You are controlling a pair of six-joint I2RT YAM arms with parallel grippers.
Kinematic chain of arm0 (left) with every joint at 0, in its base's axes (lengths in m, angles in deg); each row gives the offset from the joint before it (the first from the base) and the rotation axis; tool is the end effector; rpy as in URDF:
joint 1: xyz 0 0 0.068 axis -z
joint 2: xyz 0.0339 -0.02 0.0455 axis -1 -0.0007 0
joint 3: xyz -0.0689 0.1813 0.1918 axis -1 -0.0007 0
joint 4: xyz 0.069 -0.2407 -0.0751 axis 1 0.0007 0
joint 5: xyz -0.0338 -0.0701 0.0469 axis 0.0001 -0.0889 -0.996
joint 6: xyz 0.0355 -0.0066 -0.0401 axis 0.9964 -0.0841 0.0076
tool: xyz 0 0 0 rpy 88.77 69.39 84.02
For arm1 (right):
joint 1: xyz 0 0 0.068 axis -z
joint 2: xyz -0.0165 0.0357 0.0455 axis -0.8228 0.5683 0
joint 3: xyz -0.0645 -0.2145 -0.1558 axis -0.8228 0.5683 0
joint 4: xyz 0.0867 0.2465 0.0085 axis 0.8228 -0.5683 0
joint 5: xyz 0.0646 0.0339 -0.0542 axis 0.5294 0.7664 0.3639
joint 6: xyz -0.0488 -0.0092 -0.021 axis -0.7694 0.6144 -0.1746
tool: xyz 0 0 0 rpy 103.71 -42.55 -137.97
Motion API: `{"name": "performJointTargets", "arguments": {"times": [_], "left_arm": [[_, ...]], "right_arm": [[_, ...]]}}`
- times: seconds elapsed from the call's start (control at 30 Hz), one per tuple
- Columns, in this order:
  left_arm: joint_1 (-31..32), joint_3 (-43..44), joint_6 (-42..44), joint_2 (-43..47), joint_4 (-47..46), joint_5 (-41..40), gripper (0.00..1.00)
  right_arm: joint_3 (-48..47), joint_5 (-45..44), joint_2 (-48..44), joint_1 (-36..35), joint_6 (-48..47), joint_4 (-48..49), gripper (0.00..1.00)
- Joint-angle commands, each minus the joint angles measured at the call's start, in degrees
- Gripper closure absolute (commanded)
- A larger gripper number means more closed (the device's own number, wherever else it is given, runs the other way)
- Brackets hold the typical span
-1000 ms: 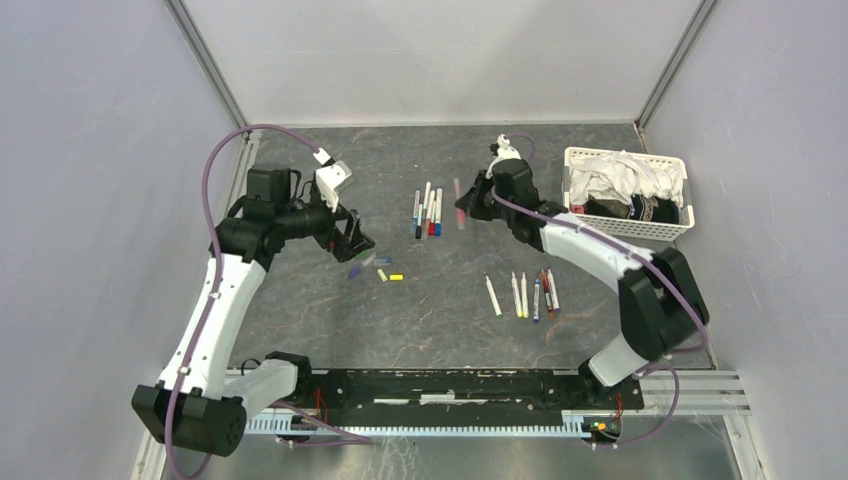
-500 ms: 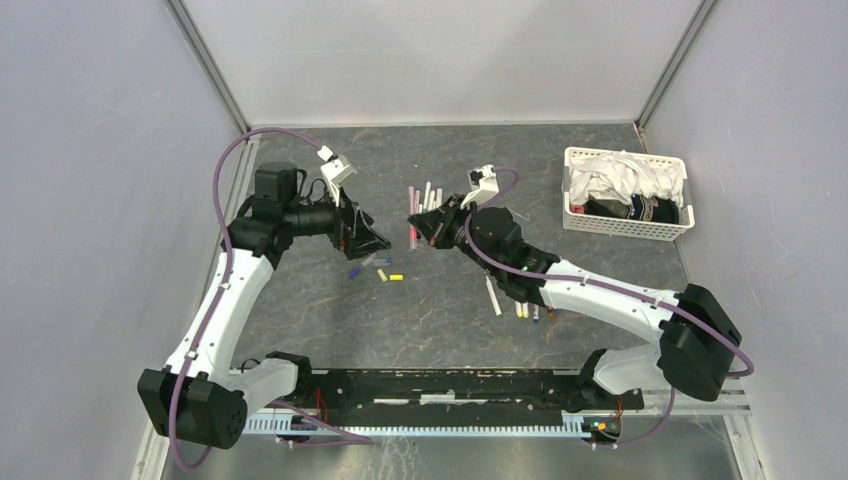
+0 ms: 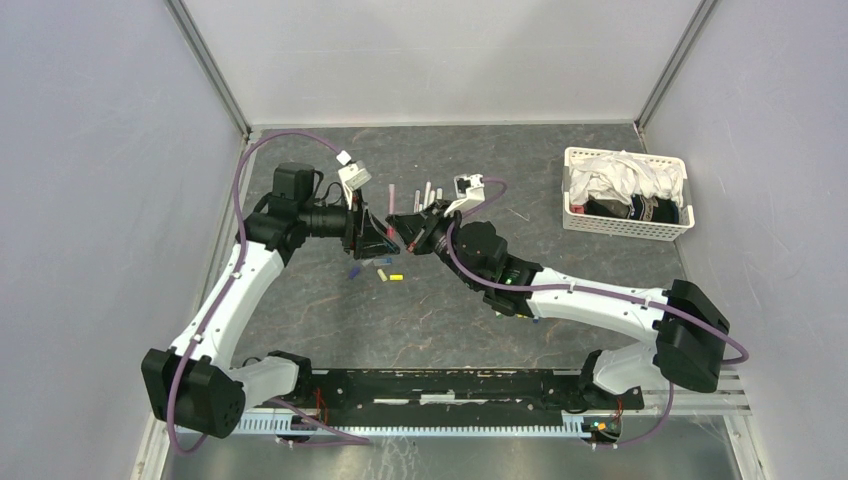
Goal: Open the pen caps
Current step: Pick up the pen from the center of the board, then open the pen cap from the pen.
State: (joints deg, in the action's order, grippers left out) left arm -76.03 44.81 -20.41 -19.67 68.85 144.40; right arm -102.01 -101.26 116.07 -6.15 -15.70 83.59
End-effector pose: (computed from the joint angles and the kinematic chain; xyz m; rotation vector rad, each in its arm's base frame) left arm 0.2214 -0.0864 0.3319 0.8896 1.9148 -1.2295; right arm 0.1679 0.2812 0.3220 0.1511 1.6860 1.2047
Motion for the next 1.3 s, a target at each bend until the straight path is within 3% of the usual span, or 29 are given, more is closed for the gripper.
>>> {"name": "performJointTargets", "arguments": {"times": [0.0, 0.23, 0.4, 0.5, 0.6, 0.8, 0.93, 1.1, 1.27], "left_arm": [[0.28, -0.01, -1.04, -0.63, -1.48, 2.20, 0.45], [0.25, 1.24, 5.00, -0.31, 2.81, -2.75, 0.96], [0.29, 2.76, 15.07, -0.41, 9.27, -8.06, 0.98], [0.30, 3.43, 27.23, 0.02, 14.66, -13.56, 0.98], [0.38, 2.90, 38.17, 1.04, 18.95, -19.70, 0.98], [1.59, 0.79, 54.49, 5.44, 23.72, -26.58, 0.98], [6.07, 0.22, 60.82, 8.33, 25.98, -30.29, 0.98], [14.72, -1.72, 63.95, 10.28, 26.03, -38.75, 0.98], [18.17, -2.48, 66.51, 9.97, 25.97, -43.91, 0.98]], "right_arm": [[-2.69, -4.01, 0.52, -1.35, -1.83, 3.57, 1.00], [-2.05, -10.11, -1.07, -3.76, -4.84, 1.06, 0.97], [-5.93, -7.11, -1.32, -3.24, -6.67, -7.15, 0.55], [-9.31, -2.19, -3.70, -0.80, -8.45, -15.20, 0.38], [-10.71, 6.00, -6.64, 4.36, -9.68, -21.43, 0.29], [-12.96, 25.06, -7.24, 14.11, -12.87, -35.20, 0.29], [-15.56, 37.88, -1.86, 15.46, -14.42, -39.82, 0.33], [-15.52, 53.97, 4.72, 14.95, -10.15, -35.01, 0.37], [-15.37, 59.95, 8.26, 13.52, -7.19, -30.96, 0.38]]}}
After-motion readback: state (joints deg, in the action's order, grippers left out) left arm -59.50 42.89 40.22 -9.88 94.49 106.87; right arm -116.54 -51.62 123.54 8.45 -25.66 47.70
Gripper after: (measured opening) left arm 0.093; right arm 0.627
